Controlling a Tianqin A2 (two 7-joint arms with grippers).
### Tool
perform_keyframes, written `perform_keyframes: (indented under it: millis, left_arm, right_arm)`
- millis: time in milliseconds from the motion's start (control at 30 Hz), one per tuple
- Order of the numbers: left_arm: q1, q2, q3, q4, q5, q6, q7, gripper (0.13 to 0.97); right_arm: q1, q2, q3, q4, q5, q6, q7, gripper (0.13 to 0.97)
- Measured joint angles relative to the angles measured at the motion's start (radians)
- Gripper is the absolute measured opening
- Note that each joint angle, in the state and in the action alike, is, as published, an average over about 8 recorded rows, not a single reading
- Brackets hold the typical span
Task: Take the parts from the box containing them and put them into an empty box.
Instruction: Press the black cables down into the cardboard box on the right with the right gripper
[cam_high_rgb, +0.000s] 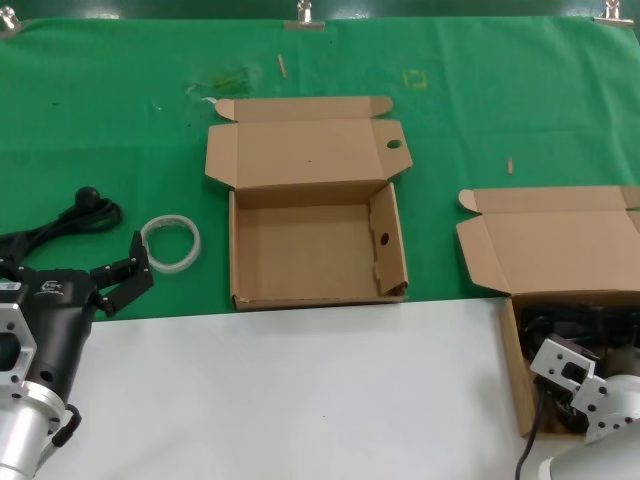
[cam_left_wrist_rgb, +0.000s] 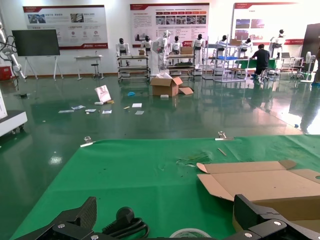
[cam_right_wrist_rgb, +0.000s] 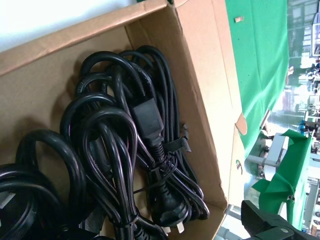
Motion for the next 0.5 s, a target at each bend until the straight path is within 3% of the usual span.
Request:
perform_keyframes:
  millis: [300,500]
  left_arm:
    - [0.0,0.0,0.0,0.0,0.0,0.0,0.0,0.966]
    - [0.0,0.0,0.0,0.0,0.0,0.0,0.0,0.966]
  right_arm:
    - [0.006,0.016,-0.036,0.016,0.026,0.019,0.03,0.924]
    - [0.002,0.016,-0.054,0.051,0.03,0.047,0.041,0.842]
